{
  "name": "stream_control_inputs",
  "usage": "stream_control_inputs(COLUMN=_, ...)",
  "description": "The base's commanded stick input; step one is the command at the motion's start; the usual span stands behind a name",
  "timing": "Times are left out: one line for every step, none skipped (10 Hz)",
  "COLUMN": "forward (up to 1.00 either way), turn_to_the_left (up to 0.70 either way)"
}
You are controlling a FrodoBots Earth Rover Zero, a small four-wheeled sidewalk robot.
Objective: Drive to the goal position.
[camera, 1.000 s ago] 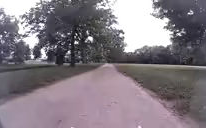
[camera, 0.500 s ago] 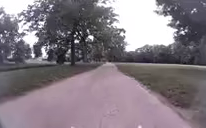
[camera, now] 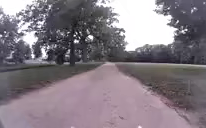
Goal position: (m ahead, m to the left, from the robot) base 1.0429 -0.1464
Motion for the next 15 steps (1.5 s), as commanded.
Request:
stream_control_inputs(forward=0.7, turn_to_the_left=0.0)
stream_control_inputs(forward=0.7, turn_to_the_left=0.0)
stream_control_inputs(forward=0.7, turn_to_the_left=0.0)
stream_control_inputs(forward=0.7, turn_to_the_left=0.0)
stream_control_inputs(forward=0.7, turn_to_the_left=-0.01)
stream_control_inputs(forward=0.7, turn_to_the_left=-0.04)
stream_control_inputs(forward=0.7, turn_to_the_left=-0.07)
stream_control_inputs(forward=0.7, turn_to_the_left=-0.1)
stream_control_inputs(forward=0.7, turn_to_the_left=-0.13)
stream_control_inputs(forward=0.7, turn_to_the_left=-0.13)
stream_control_inputs(forward=0.7, turn_to_the_left=-0.11)
stream_control_inputs(forward=0.7, turn_to_the_left=-0.09)
stream_control_inputs(forward=0.7, turn_to_the_left=-0.07)
stream_control_inputs(forward=0.7, turn_to_the_left=-0.05)
stream_control_inputs(forward=0.7, turn_to_the_left=-0.03)
